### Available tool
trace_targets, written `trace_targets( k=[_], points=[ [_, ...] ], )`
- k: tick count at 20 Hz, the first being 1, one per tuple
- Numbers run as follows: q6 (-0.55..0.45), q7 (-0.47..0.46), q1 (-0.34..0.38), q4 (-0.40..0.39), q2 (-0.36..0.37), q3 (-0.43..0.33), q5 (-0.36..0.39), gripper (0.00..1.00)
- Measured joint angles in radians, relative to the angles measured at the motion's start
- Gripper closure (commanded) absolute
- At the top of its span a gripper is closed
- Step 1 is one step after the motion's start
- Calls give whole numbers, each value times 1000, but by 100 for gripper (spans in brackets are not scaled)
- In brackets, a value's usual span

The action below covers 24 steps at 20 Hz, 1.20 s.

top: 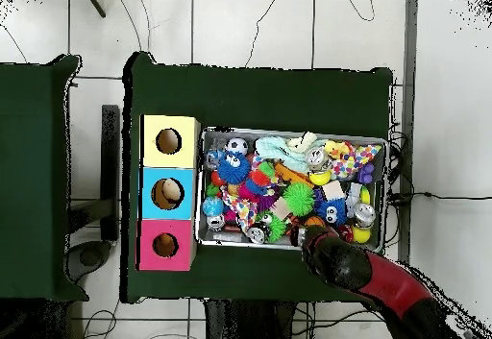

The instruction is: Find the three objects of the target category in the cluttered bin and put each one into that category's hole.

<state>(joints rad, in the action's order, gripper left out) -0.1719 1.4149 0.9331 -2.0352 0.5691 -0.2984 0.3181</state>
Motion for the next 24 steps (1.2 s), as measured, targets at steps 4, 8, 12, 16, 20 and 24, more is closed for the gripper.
trace_targets(
  k=[4, 8, 12, 16, 20, 24],
  points=[
    [71, 0, 53, -24, -23, -49, 49, 0],
    [120, 0, 78, -46, -40, -71, 86, 0],
    [135, 0, 76, -51, -54, -75, 118, 0],
    [135, 0, 73, -51, -69, -78, 126, 0],
    [135, 0, 14, -45, -81, -35, 126, 0],
    [136, 0, -161, -13, -80, 87, 122, 0]
  ],
)
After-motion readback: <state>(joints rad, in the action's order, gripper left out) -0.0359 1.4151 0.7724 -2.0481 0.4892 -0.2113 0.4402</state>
